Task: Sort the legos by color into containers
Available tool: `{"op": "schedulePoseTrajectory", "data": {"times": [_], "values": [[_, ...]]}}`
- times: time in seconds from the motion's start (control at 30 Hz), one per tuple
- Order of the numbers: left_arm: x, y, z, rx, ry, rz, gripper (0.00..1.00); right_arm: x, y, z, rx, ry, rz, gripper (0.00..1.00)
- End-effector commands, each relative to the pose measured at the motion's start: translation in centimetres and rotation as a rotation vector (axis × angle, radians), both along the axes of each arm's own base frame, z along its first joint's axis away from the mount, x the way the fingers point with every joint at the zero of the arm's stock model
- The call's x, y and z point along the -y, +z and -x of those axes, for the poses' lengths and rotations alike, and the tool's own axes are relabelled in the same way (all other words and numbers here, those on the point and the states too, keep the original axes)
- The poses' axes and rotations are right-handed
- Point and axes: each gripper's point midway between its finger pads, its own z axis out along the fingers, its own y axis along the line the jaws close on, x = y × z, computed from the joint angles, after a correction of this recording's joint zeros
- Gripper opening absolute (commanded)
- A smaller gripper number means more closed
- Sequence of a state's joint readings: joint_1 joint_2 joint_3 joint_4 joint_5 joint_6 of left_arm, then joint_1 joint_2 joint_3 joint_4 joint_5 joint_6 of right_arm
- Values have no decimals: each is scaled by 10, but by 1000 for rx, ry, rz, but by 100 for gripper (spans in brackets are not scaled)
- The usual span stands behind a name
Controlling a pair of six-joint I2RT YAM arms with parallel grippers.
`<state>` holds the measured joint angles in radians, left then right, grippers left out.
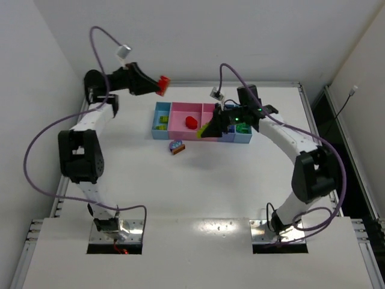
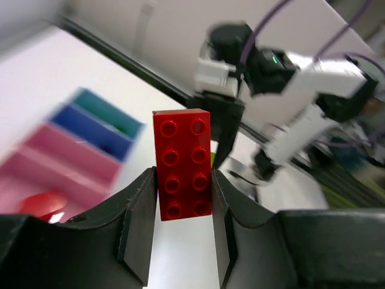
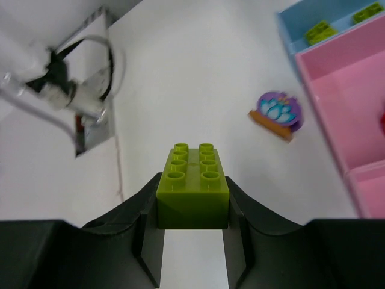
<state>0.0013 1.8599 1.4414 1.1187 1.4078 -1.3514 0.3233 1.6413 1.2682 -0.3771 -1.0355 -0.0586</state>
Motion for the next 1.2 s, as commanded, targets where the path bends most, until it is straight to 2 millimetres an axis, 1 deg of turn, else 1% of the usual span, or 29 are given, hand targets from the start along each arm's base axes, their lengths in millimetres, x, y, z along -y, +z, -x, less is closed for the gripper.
{"op": "schedulePoseTrajectory", "data": {"times": [0.0, 0.07, 0.1, 0.13, 0.17, 0.2, 0.23, 0.27, 0.3, 0.33, 0.37, 0.4, 0.43, 0.47, 0.5, 0.53, 0.6, 0.63, 0.7, 0.77, 0.8, 0.83, 0.93, 0.97, 1.0, 1.07, 1.1, 1.13, 1.17], "values": [[-62, 28, -10, 129, 217, -9, 0, -37, 23, -66, 96, -203, -94, 0], [-82, 31, -15, 140, 302, -34, 0, -54, 21, -86, 60, -309, -113, 0], [-98, 15, -24, 114, 362, -85, 0, -63, 21, -102, 75, -353, -128, 0], [-104, 10, -27, 108, 394, -116, 0, -70, 21, -111, 83, -385, -139, 0], [-110, 17, -36, 134, 453, -155, 0, -82, 20, -114, 96, -412, -155, 0], [-115, 5, -33, 57, 477, -192, 0, -91, 32, -121, 122, -438, -209, 0], [-117, 4, -35, 94, 487, -209, 0, -100, 35, -124, 147, -441, -227, 0], [-118, 4, -34, 93, 501, -212, 0, -121, 32, -126, 155, -417, -238, 0], [-121, 4, -32, 89, 511, -209, 0, -130, 24, -128, 143, -421, -211, 0], [-120, 2, -32, 73, 511, -200, 0, -139, 31, -138, 172, -456, -212, 0], [-120, -1, -32, 63, 511, -200, 0, -156, 14, -134, 201, -431, -180, 0], [-120, -1, -30, 61, 511, -196, 0, -162, 12, -135, 224, -434, -172, 0], [-119, 4, -28, 83, 514, -193, 0, -167, 5, -139, 233, -452, -149, 0], [-119, 4, -28, 73, 514, -189, 0, -173, 10, -144, 250, -459, -146, 0], [-119, 4, -28, 73, 514, -189, 0, -182, -8, -145, 255, -461, -113, 0], [-119, 1, -28, 64, 513, -189, 0, -181, -5, -158, 276, -509, -96, 0], [-122, 6, -26, 64, 523, -182, 0, -191, -14, -164, 313, -528, -57, 0], [-122, 8, -26, 71, 524, -178, 0, -193, -21, -172, 312, -540, -28, 0], [-121, 11, -25, 70, 516, -170, 0, -190, -27, -184, 338, -585, 2, 0], [-124, 14, -25, 84, 518, -164, 0, -194, -36, -185, 356, -576, 26, 0], [-123, 11, -25, 66, 517, -161, 0, -190, -36, -188, 365, -599, 46, 0], [-124, 13, -25, 79, 518, -161, 0, -189, -43, -191, 372, -607, 64, 0], [-124, 11, -28, 71, 517, -156, 0, -183, -58, -190, 381, -607, 107, 0], [-124, 12, -28, 75, 518, -153, 0, -182, -58, -190, 389, -603, 111, 0], [-124, 9, -28, 66, 517, -153, 0, -180, -66, -188, 378, -599, 129, 0], [-125, 7, -30, 59, 517, -150, 0, -181, -66, -187, 384, -588, 130, 0], [-125, 7, -30, 59, 517, -150, 0, -181, -66, -187, 384, -588, 130, 12], [-125, 7, -30, 59, 517, -150, 0, -182, -73, -186, 385, -572, 139, 17], [-124, 8, -30, 59, 517, -146, 0, -182, -73, -186, 385, -572, 139, 22]]}}
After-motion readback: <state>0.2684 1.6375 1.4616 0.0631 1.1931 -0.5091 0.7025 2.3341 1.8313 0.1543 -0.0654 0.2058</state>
